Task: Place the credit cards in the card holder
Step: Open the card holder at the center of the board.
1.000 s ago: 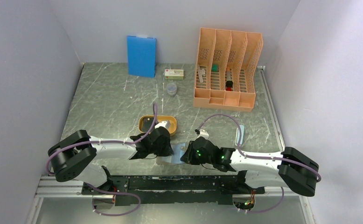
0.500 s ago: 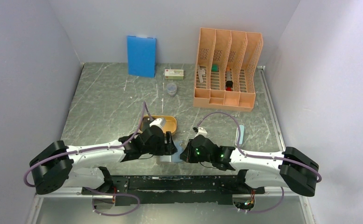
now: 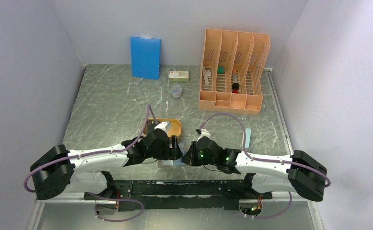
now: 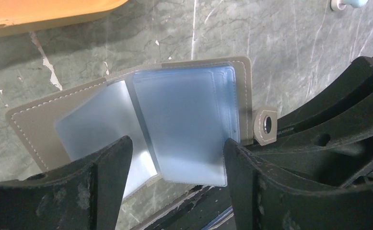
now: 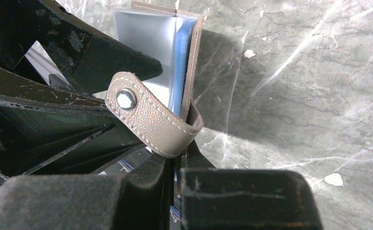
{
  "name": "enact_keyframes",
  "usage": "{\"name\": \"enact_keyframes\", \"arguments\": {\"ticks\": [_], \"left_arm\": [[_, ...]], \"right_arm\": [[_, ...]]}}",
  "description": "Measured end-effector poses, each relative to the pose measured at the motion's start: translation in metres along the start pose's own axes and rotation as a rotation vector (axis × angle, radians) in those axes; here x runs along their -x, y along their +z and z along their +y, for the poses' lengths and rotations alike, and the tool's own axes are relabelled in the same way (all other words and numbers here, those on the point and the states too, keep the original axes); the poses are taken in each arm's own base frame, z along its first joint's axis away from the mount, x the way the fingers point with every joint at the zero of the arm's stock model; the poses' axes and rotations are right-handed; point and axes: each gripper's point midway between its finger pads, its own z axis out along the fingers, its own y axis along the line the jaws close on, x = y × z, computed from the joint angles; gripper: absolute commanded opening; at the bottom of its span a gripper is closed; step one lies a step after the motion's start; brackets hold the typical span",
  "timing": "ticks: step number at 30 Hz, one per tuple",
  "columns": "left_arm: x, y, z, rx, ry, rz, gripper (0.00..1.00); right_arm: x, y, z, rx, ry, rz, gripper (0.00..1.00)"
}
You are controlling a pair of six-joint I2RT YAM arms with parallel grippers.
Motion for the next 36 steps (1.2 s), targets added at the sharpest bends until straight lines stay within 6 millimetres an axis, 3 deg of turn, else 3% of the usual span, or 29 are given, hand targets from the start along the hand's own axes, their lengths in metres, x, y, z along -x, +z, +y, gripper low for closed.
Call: {"name": "enact_keyframes", "arguments": {"ticks": [7,22,36], "left_arm": [[-0.003,0.003,0.003,0.009,0.009,0.013,0.71],[-0.006,0.009,0.024,0.123,0.043,0.024,0.29],[0.001,-0.007,0.061,0.296,0.066,-0.028,0.37]], "right_arm": [[-0.003,-0.001,-0.002,-0.010,-0.002,0.015,0.00],[0.004,-0.009,0.007,-0.083,-0.067,0.007,0.00],[0.005,-0.011,-0.007,-0.139,-0.047,-0.018,0.00]]}}
